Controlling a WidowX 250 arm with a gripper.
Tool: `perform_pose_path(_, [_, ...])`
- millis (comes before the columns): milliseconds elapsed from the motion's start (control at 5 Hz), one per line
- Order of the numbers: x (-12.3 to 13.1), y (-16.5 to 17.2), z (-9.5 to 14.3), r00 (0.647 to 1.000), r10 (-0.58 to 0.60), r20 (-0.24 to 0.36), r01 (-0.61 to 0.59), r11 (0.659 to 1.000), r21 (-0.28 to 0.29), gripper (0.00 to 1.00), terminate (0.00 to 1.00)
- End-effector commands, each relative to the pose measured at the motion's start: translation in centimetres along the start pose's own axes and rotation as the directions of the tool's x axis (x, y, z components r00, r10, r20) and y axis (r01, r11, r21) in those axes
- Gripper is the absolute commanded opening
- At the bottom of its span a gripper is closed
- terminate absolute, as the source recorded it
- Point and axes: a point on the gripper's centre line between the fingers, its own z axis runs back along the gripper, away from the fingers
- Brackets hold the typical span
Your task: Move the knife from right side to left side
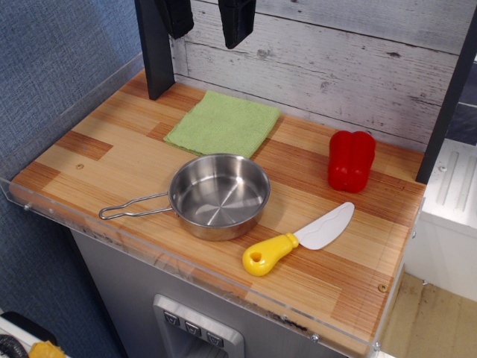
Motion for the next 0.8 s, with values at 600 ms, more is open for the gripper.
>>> perform_pose_path(600, [-2.8,-4.9,-1.3,0.978,-0.209,-0.026,0.207,0.975,-0.079,1.0,0.0])
